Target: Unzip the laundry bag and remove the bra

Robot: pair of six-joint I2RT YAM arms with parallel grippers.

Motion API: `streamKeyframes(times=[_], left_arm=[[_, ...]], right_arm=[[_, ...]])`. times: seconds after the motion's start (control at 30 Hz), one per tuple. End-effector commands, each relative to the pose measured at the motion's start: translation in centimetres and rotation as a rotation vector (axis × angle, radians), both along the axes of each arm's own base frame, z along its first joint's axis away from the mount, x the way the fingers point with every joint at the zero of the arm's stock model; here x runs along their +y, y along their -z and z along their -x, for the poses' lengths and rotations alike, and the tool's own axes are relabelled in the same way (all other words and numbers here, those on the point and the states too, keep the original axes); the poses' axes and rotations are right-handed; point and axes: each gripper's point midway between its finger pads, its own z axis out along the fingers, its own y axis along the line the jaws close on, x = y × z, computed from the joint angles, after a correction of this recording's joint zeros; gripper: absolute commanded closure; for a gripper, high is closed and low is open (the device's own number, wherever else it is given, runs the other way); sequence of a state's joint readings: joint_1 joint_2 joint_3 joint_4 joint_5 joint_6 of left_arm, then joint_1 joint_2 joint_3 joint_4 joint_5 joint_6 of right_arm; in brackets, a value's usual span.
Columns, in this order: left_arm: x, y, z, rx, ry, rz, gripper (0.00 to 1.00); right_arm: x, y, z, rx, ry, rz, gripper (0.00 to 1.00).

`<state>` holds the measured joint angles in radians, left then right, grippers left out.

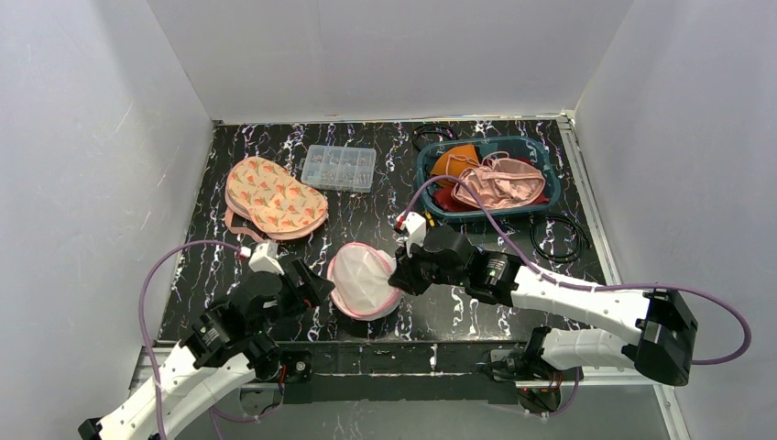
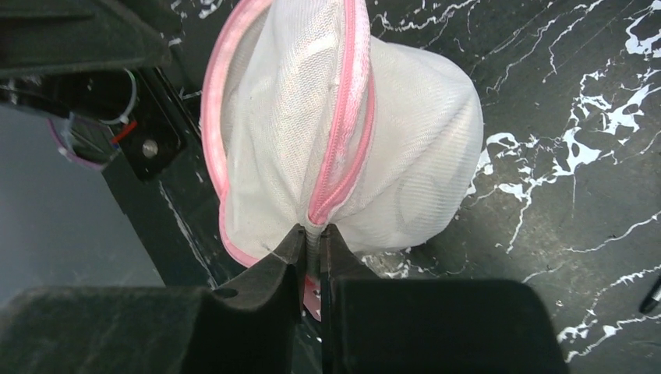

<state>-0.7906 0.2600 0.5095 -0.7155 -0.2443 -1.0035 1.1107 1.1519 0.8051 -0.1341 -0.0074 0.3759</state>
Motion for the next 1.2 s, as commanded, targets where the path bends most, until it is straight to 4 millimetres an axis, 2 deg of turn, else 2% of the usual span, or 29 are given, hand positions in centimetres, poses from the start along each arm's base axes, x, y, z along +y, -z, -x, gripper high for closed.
streamKeyframes(times=[0.0, 0.17, 0.3, 0.37, 0.4, 0.47, 0.5, 0.57, 0.7, 0.77, 0.8, 0.83, 0.9, 0.97, 1.03, 1.17], left_arm=[[0.4, 1.3, -1.4, -0.006, -0.016, -0.124, 0.17], [-0.3, 2.7, -2.4, 0.019, 0.002, -0.192, 0.24], [-0.4, 3.6, -3.4, 0.041, 0.007, -0.281, 0.40], [-0.6, 3.7, -3.8, 0.049, 0.021, -0.312, 0.56], [-0.4, 3.8, -3.8, 0.061, 0.019, -0.337, 0.72], [0.4, 3.4, -4.1, 0.060, -0.009, -0.376, 0.94], [0.9, 3.0, -4.2, 0.049, -0.026, -0.389, 1.00], [1.6, 1.3, -4.6, -0.004, -0.057, -0.389, 1.00], [1.3, -4.4, -5.0, -0.154, -0.039, -0.300, 1.00], [0.9, -6.4, -4.8, -0.200, -0.013, -0.259, 1.00], [0.7, -6.8, -4.7, -0.206, 0.001, -0.245, 1.00], [0.4, -6.8, -4.5, -0.204, 0.017, -0.236, 1.00], [-0.3, -5.5, -4.3, -0.184, 0.049, -0.231, 1.00], [-0.8, -3.6, -4.2, -0.149, 0.063, -0.220, 1.00], [-1.7, -1.6, -4.0, -0.119, 0.084, -0.199, 1.00], [-3.1, 1.3, -3.9, -0.081, 0.114, -0.153, 1.00]], right_arm=[[-0.4, -0.5, 0.2, -0.039, -0.070, 0.037, 0.84], [-0.6, -0.3, 0.6, -0.015, -0.067, 0.011, 0.85], [-0.7, -0.5, 1.0, -0.010, -0.083, 0.005, 0.88], [-0.6, -0.7, 1.1, -0.013, -0.095, 0.005, 0.91], [-0.6, -0.9, 1.1, -0.019, -0.098, 0.003, 0.94], [-0.4, -1.5, 0.8, -0.036, -0.100, -0.005, 0.99], [-0.2, -2.0, 0.6, -0.047, -0.099, -0.012, 0.99], [0.7, -3.6, 0.3, -0.073, -0.126, -0.036, 0.99], [2.4, -9.3, -0.1, -0.161, -0.205, -0.107, 0.99], [2.2, -10.9, -0.9, -0.195, -0.195, -0.127, 0.99], [1.8, -11.0, -1.6, -0.200, -0.174, -0.122, 0.99], [1.3, -10.4, -2.2, -0.196, -0.148, -0.108, 0.99], [-0.1, -8.1, -3.6, -0.149, -0.047, -0.089, 0.99], [-2.2, -4.1, -4.7, -0.080, 0.075, -0.053, 0.99], [-4.0, -1.1, -5.6, -0.035, 0.189, -0.057, 0.99], [-7.7, 2.5, -7.0, 0.019, 0.382, -0.066, 0.99]])
